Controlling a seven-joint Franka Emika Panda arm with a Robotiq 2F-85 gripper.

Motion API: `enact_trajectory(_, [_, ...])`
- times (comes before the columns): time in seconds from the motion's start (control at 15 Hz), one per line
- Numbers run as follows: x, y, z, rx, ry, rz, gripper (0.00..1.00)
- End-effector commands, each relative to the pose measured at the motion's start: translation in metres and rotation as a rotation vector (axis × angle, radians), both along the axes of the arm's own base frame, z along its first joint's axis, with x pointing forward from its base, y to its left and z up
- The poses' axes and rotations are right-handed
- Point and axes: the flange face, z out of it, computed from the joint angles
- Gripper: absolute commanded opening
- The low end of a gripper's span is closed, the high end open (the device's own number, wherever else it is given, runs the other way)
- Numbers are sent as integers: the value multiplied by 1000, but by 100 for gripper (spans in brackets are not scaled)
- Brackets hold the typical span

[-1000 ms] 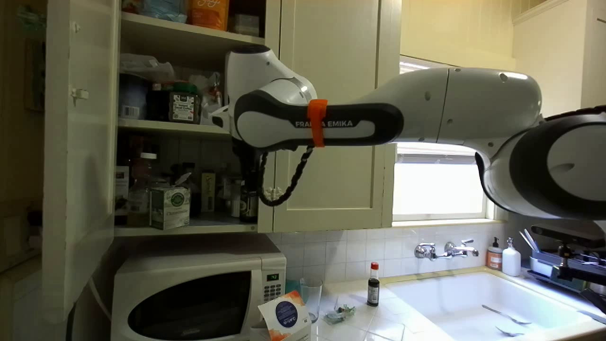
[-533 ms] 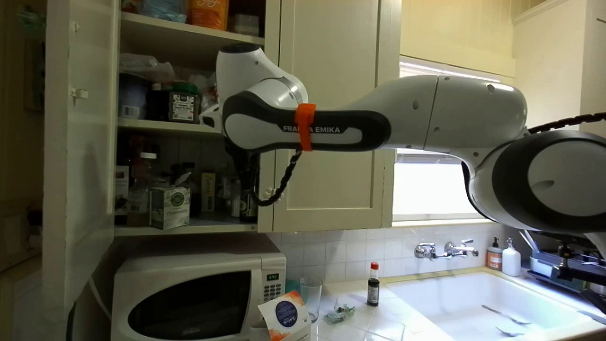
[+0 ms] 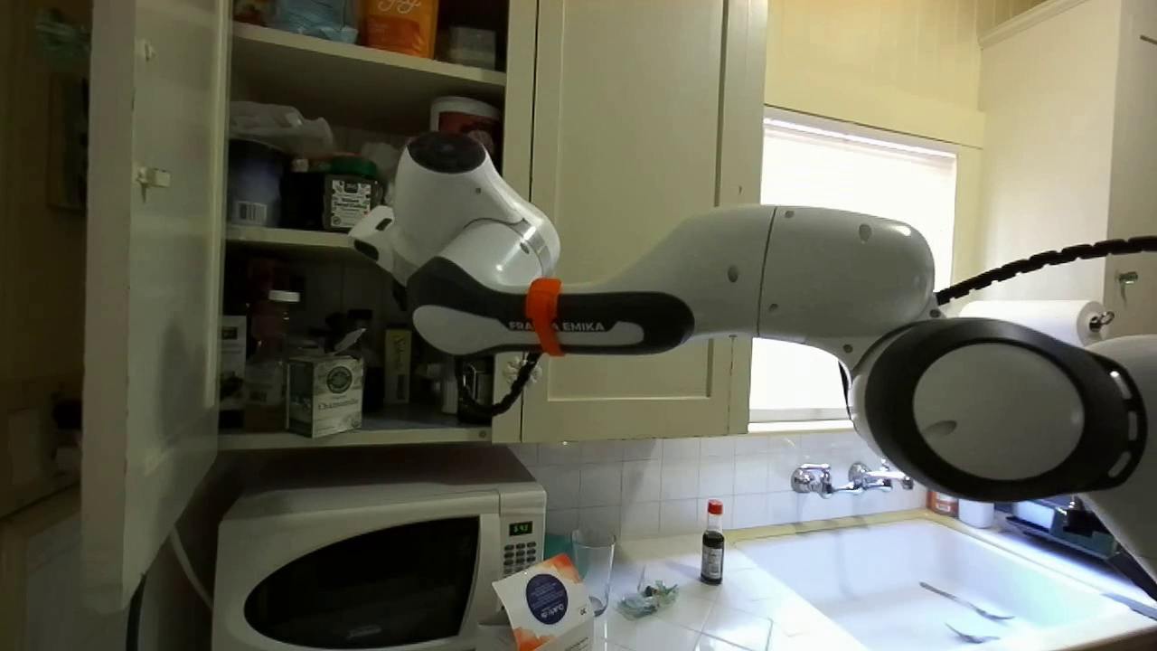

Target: Remove the box from the top cabinet

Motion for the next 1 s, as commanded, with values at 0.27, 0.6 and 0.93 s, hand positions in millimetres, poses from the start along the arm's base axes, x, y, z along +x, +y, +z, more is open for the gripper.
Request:
enact_trajectory(0.27, [33, 17, -33, 127, -128, 207, 100])
enact_trajectory(0.6, [38, 25, -49, 186, -98, 312, 100])
enact_trajectory(0.93, [46, 17, -56, 180, -94, 364, 100])
